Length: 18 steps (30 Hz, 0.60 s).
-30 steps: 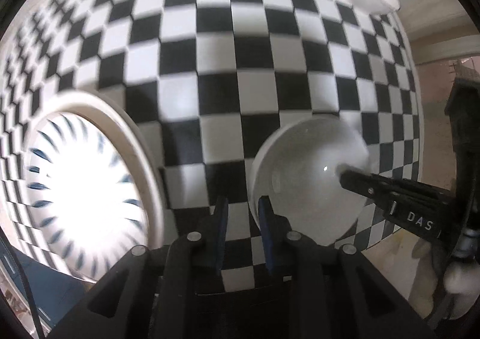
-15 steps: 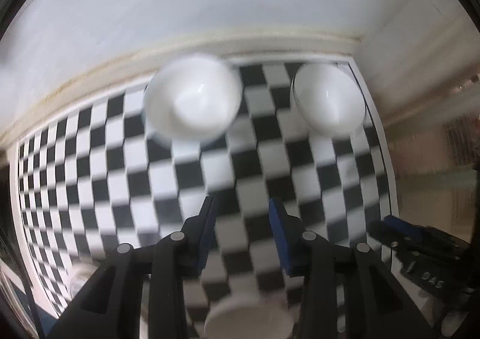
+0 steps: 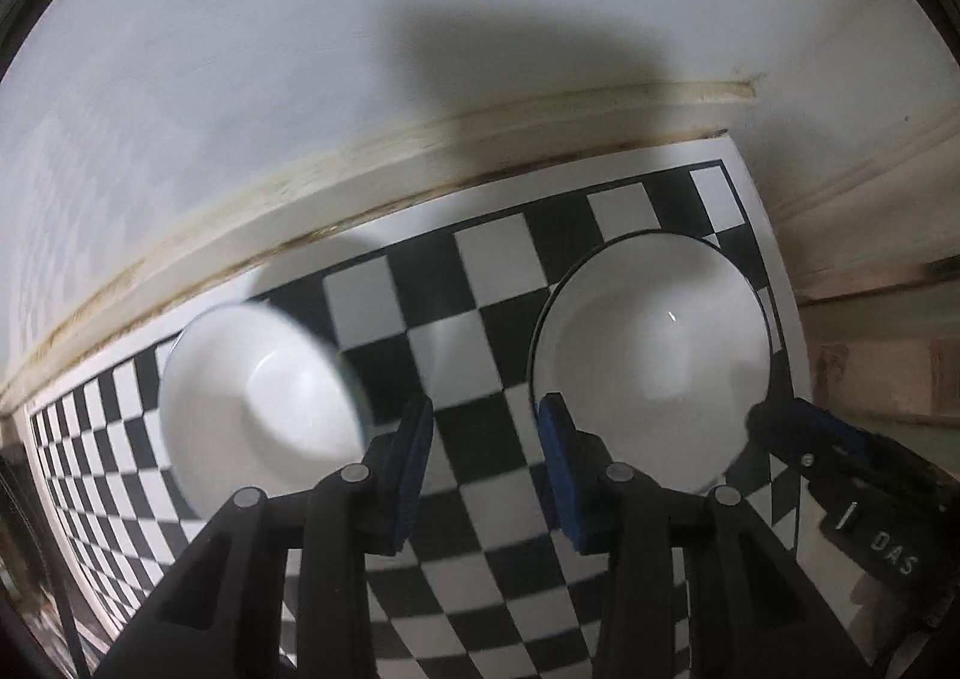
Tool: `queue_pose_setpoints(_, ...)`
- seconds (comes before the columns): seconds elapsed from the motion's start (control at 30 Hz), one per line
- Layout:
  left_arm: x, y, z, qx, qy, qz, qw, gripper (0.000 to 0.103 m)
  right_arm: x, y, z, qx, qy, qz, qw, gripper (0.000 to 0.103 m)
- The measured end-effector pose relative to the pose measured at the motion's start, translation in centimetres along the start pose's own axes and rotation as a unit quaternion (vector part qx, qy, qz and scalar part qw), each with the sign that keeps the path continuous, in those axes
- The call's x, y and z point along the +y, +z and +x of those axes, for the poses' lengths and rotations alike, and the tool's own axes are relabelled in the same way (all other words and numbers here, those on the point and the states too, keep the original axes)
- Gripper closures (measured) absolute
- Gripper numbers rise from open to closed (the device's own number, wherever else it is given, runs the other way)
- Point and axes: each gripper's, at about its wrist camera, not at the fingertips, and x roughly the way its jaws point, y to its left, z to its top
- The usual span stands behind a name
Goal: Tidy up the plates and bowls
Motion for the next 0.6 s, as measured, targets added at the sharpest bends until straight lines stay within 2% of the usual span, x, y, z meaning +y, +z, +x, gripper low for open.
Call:
queue_pose_setpoints(0.1, -0.4, 0.7, 1.0, 0.006, 0.009, 0.01, 0.9999, 0.068, 0.0, 0.2, 1.3, 0.009, 0.014, 0.012, 1.0, 0.06)
queue_pose_setpoints(0.37, -1.0, 1.7, 4.2, 0.034, -0.015, 0.036, 0.9987, 0.07, 0.0, 1.6, 3.9, 0.025, 0.037, 0.023, 0.999, 0.061)
queue_pose_setpoints(0.4, -1.2, 2.0, 4.6, 0.032, -0.02, 0.037, 0.9986, 0.07, 0.0, 1.8, 4.1, 0.025, 0.04, 0.025, 0.999, 0.065)
queue_pose_setpoints(0.43, -1.2, 2.0, 4.8, 0.032, -0.029, 0.036, 0.9984, 0.072, 0.3, 1.8, 4.4, 0.027, 0.043, 0.024, 0.998, 0.075)
queue_pose_setpoints(0.47, -1.1, 2.2, 5.1, 0.034, -0.037, 0.035, 0.9981, 0.081, 0.3, 1.8, 4.8, 0.03, 0.043, 0.024, 0.998, 0.08)
queue_pose_setpoints(0.5, -0.7, 2.1, 5.3, 0.039, -0.044, 0.034, 0.9977, 0.086, 0.5, 1.9, 5.3, 0.034, 0.043, 0.024, 0.998, 0.083)
queue_pose_setpoints(0.6, -0.8, 2.1, 5.8, 0.041, -0.054, 0.033, 0.9972, 0.09, 0.8, 2.0, 6.0, 0.035, 0.04, 0.024, 0.998, 0.086)
